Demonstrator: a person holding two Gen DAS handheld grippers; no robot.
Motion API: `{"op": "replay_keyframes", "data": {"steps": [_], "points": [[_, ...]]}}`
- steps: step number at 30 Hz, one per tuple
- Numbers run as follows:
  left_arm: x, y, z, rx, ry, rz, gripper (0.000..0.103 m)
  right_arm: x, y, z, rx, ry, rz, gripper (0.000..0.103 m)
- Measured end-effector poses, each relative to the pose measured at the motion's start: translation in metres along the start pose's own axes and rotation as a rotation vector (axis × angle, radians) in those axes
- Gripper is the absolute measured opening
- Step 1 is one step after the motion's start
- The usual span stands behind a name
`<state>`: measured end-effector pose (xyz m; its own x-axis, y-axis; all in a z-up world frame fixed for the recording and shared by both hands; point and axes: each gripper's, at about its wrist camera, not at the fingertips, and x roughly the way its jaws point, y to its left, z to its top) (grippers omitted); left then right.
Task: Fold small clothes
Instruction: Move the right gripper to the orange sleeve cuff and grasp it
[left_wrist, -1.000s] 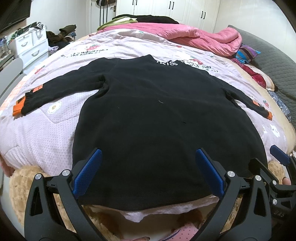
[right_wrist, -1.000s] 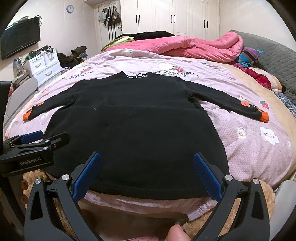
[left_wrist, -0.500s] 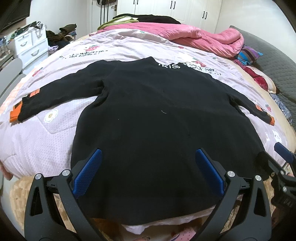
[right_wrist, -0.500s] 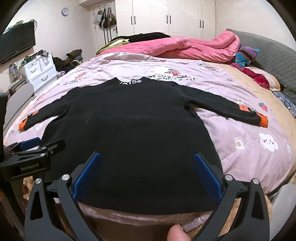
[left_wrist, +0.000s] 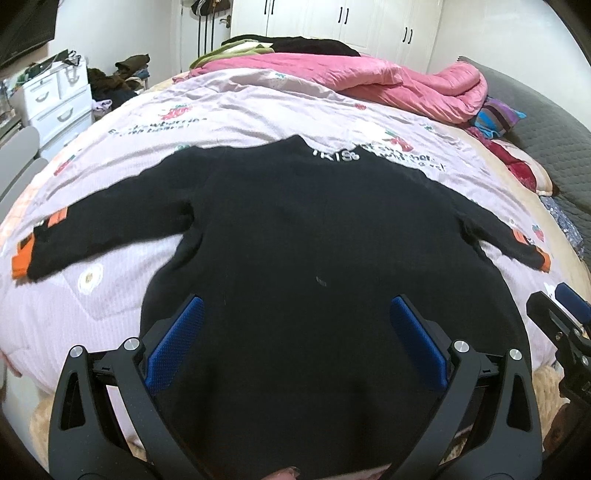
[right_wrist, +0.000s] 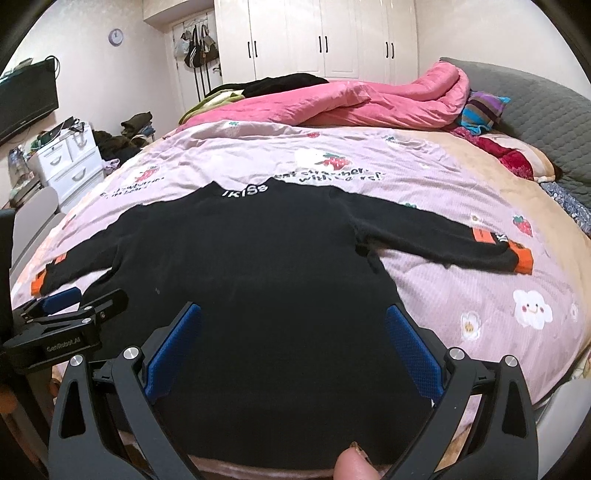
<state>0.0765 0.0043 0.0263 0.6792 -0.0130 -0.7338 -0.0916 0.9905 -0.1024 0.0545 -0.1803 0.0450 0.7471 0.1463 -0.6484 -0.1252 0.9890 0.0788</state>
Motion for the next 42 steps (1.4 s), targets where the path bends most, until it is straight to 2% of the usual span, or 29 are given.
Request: {"op": "replay_keyframes", "data": {"steps": [7,16,23,29,35,42], "points": [[0.010,-0.002,0.022,0.011,-0.006,0.009,0.095,0.007,0.000,0.020,0.002,-0.021,-0.002,0.099],[0.025,-0.010,0.057,0.029,-0.024,0.001,0.095,0.019,-0.008,0.063,0.015,-0.065,-0.018,0.099],[0.036,-0.014,0.084,0.046,-0.030,-0.011,0.095,0.029,-0.029,0.098,0.079,-0.094,-0.017,0.099],[0.046,-0.014,0.103,0.038,-0.031,-0.045,0.095,0.042,-0.047,0.122,0.117,-0.114,-0.054,0.099],[0.066,-0.030,0.115,0.075,-0.030,-0.057,0.095,0.058,-0.063,0.129,0.152,-0.114,-0.079,0.099],[0.097,-0.048,0.121,0.122,0.005,-0.113,0.095,0.083,-0.091,0.130,0.180,-0.102,-0.139,0.099]]}}
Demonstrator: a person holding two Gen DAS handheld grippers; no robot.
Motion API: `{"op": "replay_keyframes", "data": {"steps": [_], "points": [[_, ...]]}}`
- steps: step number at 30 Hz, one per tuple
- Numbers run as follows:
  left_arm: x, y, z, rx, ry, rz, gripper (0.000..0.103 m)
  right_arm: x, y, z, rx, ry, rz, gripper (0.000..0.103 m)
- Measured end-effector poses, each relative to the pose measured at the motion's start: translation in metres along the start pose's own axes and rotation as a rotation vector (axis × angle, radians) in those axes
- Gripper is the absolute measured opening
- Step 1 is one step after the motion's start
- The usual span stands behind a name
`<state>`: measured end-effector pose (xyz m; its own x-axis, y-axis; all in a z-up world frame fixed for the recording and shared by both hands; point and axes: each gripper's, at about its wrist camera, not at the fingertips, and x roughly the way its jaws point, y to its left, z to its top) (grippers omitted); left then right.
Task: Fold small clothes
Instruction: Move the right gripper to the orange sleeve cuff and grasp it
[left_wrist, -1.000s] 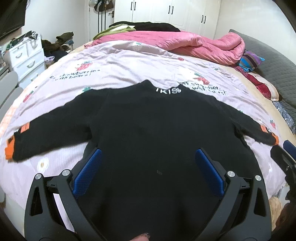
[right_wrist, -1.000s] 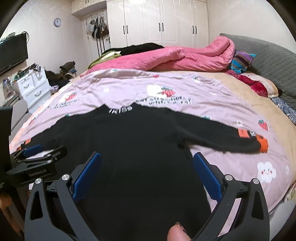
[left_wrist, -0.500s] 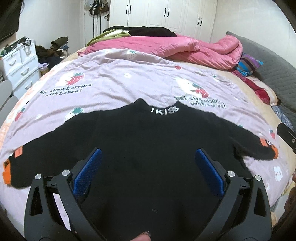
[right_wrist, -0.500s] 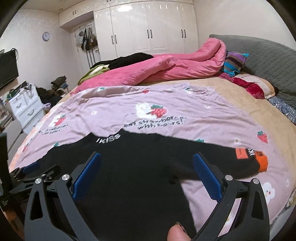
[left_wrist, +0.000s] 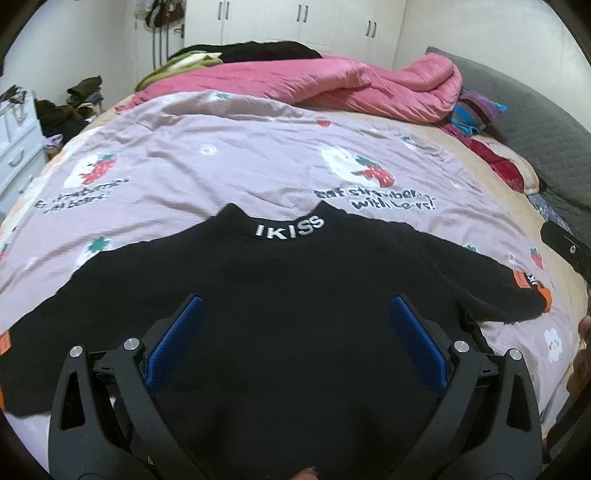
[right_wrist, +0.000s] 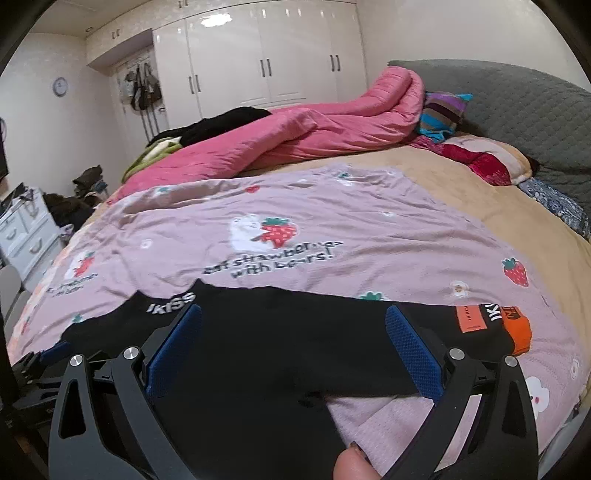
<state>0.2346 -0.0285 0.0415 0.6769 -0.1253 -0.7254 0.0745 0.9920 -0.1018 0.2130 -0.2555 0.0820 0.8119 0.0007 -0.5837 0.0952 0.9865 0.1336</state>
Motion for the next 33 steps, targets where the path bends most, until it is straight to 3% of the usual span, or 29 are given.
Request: {"op": "replay_keyframes", "data": {"steps": [4,12,28,33], "points": [[0.012,-0.002,0.002,0.015,-0.012,0.033,0.095,0.017,-0.023,-0.005,0.053,0.020,-0.032,0.099],[0.032,0.002,0.000,0.006,0.005,-0.003,0.095,0.049,-0.079,-0.020,0.185,0.080,-0.126,0.099],[0.073,0.012,-0.010,0.005,0.060,0.001,0.095,0.068,-0.187,-0.054,0.452,0.177,-0.356,0.099],[0.080,0.018,-0.013,-0.008,0.076,0.005,0.095,0.077,-0.218,-0.068,0.563,0.223,-0.358,0.099]]}}
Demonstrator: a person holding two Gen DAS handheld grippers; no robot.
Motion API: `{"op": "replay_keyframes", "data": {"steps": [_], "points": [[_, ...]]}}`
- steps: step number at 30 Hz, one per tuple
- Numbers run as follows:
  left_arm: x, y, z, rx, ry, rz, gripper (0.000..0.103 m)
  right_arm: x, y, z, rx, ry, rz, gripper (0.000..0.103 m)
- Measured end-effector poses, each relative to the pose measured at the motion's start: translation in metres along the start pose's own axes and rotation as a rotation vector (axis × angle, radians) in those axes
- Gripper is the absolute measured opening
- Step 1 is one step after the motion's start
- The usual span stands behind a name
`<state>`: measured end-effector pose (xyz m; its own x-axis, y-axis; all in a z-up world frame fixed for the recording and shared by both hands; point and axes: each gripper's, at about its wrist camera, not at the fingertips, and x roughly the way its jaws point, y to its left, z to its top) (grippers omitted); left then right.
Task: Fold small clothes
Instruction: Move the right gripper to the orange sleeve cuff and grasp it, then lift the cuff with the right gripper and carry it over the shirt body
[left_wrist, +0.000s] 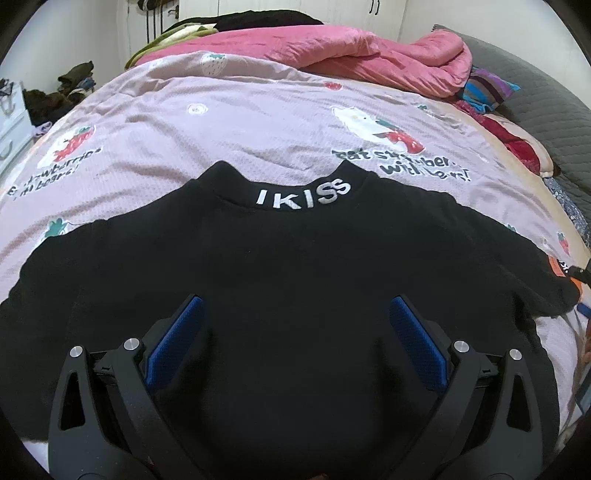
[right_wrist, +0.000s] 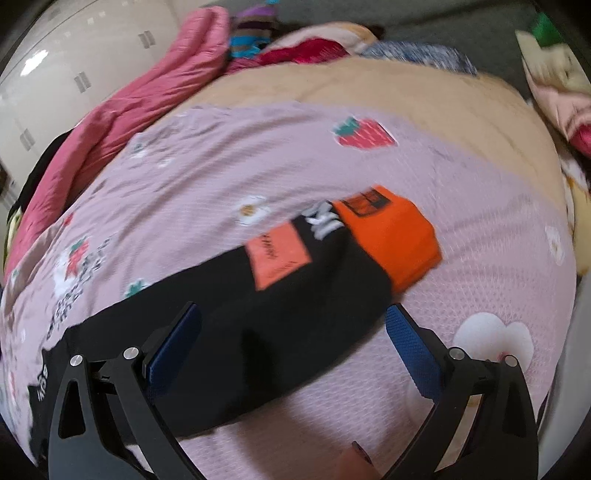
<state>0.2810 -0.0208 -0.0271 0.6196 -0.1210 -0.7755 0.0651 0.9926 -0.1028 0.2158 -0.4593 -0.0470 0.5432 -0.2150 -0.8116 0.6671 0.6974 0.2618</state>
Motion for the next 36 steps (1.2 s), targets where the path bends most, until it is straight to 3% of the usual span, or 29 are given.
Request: {"op": "replay_keyframes", "data": {"steps": [3,8,10,12,14,15,20,24,36], "points": [[0.001,0.006,0.001,-0.017,0.001,-0.001,0.095,0.012,-0.013,0.003,0.050,0.029,0.037,0.099],[-0.006,0.022,0.004,-0.073,-0.017,-0.018,0.095,0.021,-0.025,0.014,0.086,0.000,0.107,0.096],[-0.011,0.032,0.006,-0.105,-0.020,-0.027,0.095,0.025,-0.030,0.018,0.107,-0.014,0.115,0.074],[-0.015,0.041,0.008,-0.130,-0.020,-0.009,0.095,0.029,-0.036,0.022,0.141,-0.020,0.152,0.040],[-0.021,0.049,0.009,-0.153,-0.031,0.000,0.095,0.028,-0.041,0.022,0.173,-0.022,0.223,0.024],[-0.024,0.053,0.009,-0.164,-0.035,-0.002,0.095,0.023,-0.040,0.021,0.179,-0.033,0.264,0.022],[-0.043,0.065,0.008,-0.201,-0.062,0.001,0.095,-0.021,-0.013,0.017,0.081,-0.147,0.420,0.019],[-0.057,0.070,0.006,-0.212,-0.078,0.000,0.095,-0.046,0.015,0.013,0.006,-0.188,0.510,0.019],[-0.084,0.082,-0.012,-0.208,-0.066,-0.043,0.095,-0.098,0.097,-0.018,-0.223,-0.208,0.653,0.019]]}}
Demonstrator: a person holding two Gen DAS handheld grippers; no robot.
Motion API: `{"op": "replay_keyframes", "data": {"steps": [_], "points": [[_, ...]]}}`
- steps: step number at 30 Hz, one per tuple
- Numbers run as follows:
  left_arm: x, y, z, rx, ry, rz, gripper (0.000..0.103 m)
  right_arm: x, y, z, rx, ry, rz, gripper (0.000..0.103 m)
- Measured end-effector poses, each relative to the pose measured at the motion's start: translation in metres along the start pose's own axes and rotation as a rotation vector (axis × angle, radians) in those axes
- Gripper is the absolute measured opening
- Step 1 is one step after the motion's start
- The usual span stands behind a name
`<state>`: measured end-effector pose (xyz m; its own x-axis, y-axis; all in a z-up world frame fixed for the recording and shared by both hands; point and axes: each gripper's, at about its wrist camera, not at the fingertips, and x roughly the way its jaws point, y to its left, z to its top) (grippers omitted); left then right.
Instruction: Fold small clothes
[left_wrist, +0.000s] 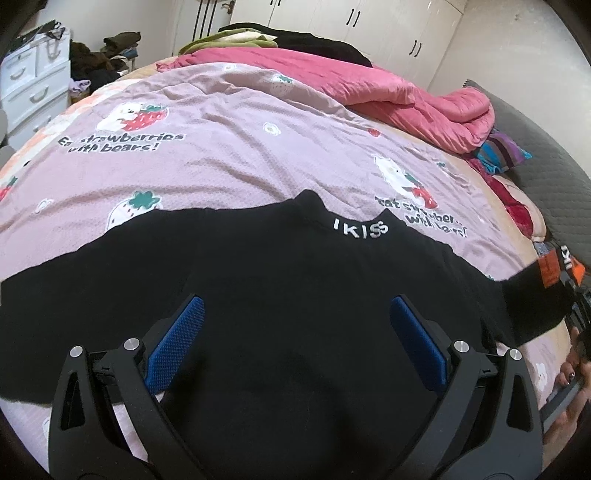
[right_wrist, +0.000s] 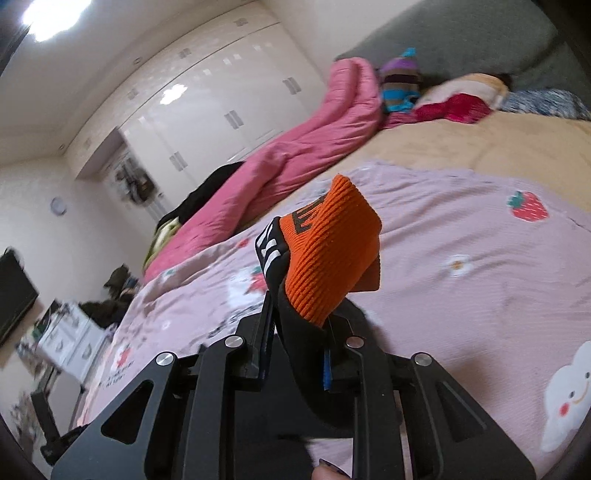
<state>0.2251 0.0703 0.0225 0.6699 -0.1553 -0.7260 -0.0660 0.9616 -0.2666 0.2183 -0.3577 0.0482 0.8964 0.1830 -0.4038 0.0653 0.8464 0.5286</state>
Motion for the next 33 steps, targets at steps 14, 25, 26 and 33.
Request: {"op": "replay_keyframes", "data": {"steps": [14,25,26,33], "points": [[-0.004,0.030,0.007,-0.111,0.006,-0.058,0.095,0.034,0.107,-0.044,-0.220,0.122,0.092,0.019],[-0.005,0.039,0.012,-0.167,0.014,-0.209,0.095,0.067,0.170,-0.086,-0.280,0.197,0.092,0.019],[-0.005,0.041,0.012,-0.173,0.014,-0.210,0.095,0.070,0.174,-0.089,-0.282,0.205,0.095,0.019],[0.000,0.062,0.014,-0.246,0.033,-0.236,0.095,0.092,0.198,-0.120,-0.312,0.290,0.122,0.021]]}}
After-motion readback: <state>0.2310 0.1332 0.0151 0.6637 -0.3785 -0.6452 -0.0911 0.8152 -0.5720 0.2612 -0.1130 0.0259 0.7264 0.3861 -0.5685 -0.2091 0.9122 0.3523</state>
